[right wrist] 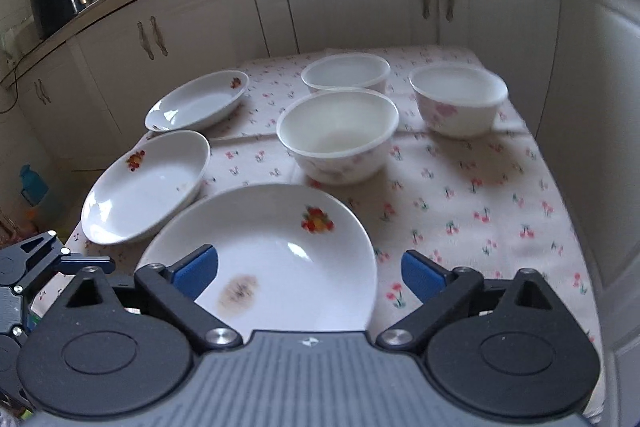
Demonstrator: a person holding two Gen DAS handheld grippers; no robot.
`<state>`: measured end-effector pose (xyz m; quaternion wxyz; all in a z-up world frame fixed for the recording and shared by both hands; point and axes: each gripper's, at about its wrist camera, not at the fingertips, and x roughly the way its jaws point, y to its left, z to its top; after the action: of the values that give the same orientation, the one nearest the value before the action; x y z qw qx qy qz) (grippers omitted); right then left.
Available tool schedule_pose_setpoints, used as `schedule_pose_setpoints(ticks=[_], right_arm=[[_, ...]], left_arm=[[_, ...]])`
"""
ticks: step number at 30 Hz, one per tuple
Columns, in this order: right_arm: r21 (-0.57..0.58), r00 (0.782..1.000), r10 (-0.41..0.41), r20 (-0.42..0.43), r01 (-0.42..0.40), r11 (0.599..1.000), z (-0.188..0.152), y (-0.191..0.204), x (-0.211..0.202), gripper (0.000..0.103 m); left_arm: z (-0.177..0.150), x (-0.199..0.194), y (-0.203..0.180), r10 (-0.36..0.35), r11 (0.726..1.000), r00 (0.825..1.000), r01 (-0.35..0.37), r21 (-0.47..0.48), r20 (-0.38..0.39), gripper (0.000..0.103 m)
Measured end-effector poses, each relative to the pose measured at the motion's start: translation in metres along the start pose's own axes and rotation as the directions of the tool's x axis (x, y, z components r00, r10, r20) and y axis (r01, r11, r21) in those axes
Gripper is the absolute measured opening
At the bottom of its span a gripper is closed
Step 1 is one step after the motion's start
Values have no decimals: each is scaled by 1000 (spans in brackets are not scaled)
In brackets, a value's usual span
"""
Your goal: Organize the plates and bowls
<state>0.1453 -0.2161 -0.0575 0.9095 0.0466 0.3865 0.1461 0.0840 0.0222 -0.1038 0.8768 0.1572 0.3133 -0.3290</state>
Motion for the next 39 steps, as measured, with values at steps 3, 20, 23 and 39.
schedule_pose_setpoints(ticks=[3,20,23,39], right_arm=[[11,999,25,-21,-25,1000,-5,-8,11,86],[7,986,133,-103,-133,991,3,-24,39,70],[6,984,145,-107,-145,989,5,-25,43,70],[3,983,142,-118,-143,990,6,-25,49,70]], left_arm=[[1,9,-4,-7,1000,1000,7,7,-3,101],[14,29,-2,-80,994,997,79,69,5,97],[14,31,0,-90,993,996,89,71,6,99],[15,36,3,-112,991,994,111,70,9,100]])
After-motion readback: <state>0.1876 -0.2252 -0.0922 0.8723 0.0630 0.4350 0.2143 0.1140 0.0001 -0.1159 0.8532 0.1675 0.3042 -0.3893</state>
